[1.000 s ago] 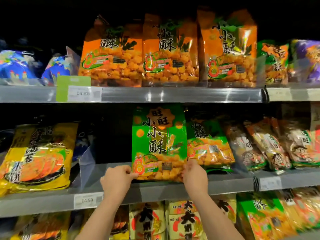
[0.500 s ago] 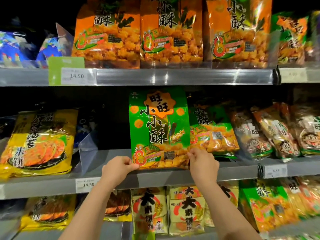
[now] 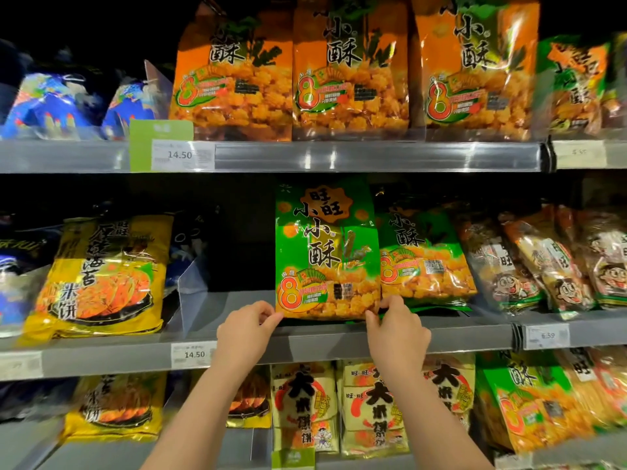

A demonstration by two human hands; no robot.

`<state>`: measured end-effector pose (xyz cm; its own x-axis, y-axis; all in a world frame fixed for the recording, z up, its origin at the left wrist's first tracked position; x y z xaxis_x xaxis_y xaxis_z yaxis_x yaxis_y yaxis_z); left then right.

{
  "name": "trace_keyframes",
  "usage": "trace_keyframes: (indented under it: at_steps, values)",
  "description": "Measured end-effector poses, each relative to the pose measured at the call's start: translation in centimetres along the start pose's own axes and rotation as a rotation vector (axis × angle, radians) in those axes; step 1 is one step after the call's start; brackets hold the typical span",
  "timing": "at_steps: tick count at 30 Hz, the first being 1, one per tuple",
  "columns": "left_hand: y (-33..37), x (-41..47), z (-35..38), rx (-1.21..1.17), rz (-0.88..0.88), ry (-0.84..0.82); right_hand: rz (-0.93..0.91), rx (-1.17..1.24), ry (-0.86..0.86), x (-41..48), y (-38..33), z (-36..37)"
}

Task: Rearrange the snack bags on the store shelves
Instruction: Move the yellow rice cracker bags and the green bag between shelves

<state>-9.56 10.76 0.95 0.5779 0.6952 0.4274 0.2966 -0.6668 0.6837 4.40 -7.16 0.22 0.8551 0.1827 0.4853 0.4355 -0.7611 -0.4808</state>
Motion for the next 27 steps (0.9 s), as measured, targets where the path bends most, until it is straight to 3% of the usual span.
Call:
trace_keyframes:
  at_steps: [18,24,27]
  values:
    - [-0.7,-5.2,-3.7,-0.082,0.048,0.154,-0.070,0.140,-0.077,-5.7,-3.8,-0.3]
    - [-1.5,-8.3,-6.2,-0.101,-0.064,0.268,-0.195,0.209,-0.165,-7.3,-5.3,-0.6]
    - [-3.1,-8.6,-8.6,-0.081,-0.124,0.344,-0.280,0.354,-0.277,-8.8,-7.0,-0.4]
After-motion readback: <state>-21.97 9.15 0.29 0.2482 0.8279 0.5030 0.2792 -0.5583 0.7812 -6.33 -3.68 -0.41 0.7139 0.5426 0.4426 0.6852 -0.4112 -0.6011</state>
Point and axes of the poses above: each hand's wrist, its own x-axis towards the middle knuckle, its own z-axis out of the palm, y = z × x, the point moved 3 cm from there along x, towards the middle knuckle, and after that the axes turned 12 degrees about -x, right-handed, at the moved point
